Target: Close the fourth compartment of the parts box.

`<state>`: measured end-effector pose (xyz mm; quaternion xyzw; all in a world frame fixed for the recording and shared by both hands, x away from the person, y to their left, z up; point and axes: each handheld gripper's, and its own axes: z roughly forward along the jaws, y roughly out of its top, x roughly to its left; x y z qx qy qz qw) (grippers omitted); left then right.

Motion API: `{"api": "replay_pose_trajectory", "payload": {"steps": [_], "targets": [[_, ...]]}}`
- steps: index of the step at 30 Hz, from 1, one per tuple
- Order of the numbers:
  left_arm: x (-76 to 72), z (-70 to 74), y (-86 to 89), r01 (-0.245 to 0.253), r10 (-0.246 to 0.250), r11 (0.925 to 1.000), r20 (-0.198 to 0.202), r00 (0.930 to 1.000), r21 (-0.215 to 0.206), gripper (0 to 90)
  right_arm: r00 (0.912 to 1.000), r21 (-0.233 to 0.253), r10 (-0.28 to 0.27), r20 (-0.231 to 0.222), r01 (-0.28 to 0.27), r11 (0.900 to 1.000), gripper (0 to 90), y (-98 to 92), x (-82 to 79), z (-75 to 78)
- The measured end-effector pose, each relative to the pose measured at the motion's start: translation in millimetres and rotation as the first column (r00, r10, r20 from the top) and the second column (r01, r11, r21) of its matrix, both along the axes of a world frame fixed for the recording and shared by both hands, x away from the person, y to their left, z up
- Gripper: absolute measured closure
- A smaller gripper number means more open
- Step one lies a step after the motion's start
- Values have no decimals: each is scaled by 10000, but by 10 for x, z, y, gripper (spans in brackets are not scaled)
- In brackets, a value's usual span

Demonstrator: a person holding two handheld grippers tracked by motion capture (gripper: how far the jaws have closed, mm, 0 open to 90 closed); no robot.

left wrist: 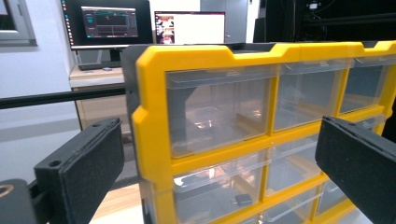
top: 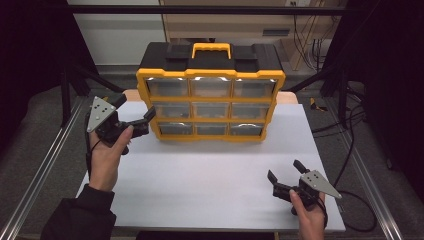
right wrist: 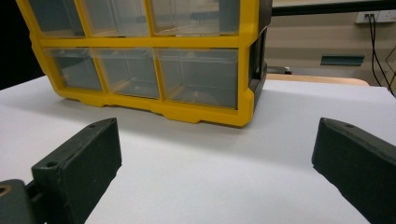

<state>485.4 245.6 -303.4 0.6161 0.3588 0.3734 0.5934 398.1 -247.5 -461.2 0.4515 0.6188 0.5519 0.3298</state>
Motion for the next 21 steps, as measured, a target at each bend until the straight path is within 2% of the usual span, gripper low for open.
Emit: {"api": "replay_pose_trajectory", "payload": {"steps": [7,21], "targets": [[-25,-19,117,15,-15,9999,-38,10000,-149,3,10000,-57,4,10,-4,10000,18,4,6,-2],[-69,-44,272,143,-143,9998,2,9999,-163,1,10000,-65,-49,-43,49,10000,18,6,5,-3]]}}
